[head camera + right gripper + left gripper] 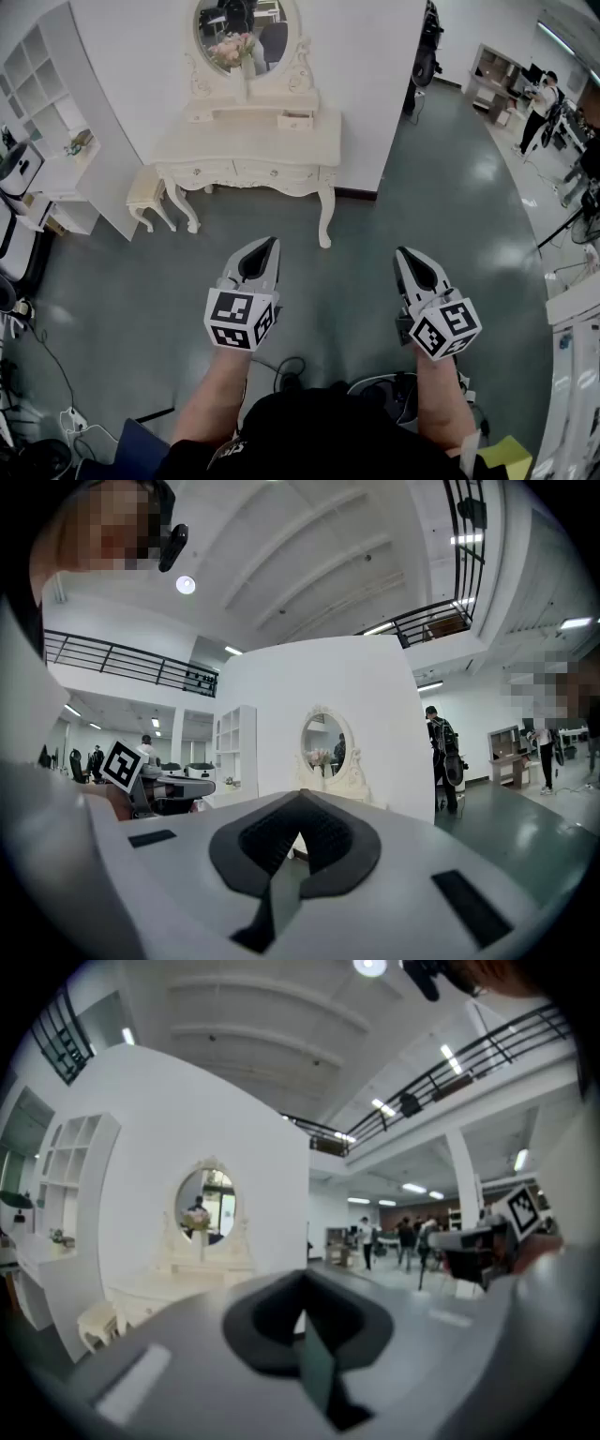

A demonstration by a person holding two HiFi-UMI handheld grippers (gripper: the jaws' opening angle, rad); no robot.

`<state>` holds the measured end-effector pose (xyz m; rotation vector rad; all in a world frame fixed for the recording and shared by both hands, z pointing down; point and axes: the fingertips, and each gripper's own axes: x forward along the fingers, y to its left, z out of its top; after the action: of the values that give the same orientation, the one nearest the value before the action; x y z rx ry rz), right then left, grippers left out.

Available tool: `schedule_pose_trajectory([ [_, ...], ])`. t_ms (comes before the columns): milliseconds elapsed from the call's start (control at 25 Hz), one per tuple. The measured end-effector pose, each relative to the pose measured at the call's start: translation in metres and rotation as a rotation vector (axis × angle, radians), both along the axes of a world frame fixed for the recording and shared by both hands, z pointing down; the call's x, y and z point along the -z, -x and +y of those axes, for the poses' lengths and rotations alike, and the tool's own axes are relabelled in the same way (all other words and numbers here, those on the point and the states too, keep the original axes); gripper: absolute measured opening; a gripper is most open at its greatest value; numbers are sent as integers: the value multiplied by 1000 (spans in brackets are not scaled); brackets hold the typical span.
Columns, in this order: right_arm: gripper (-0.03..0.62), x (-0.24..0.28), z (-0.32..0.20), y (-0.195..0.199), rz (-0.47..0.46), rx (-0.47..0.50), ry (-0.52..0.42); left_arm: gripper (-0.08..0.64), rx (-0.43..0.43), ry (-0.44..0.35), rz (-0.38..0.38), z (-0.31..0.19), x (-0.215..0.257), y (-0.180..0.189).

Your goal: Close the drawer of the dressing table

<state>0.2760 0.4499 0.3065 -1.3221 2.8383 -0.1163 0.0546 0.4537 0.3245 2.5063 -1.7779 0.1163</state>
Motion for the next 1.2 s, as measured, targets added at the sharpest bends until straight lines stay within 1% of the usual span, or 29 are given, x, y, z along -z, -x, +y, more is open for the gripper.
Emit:
schedule_pose_trajectory([
  [200,-9,-3,2,21,6,7,5,8,3,3,0,4,-3,20],
  [520,-9,-10,1,72,18,20,26,8,8,7,10,8,-8,69],
  [800,-8,-16,-8,97,-14,32,63,8,19,25,31,2,-16,96],
  [960,-8,-24,-26,107,-29,47,81,9,44,53,46,-12,-29,110],
  [1200,-8,-39,-79,119,-54,79,118,8,86,91,48,-53,-44,123],
])
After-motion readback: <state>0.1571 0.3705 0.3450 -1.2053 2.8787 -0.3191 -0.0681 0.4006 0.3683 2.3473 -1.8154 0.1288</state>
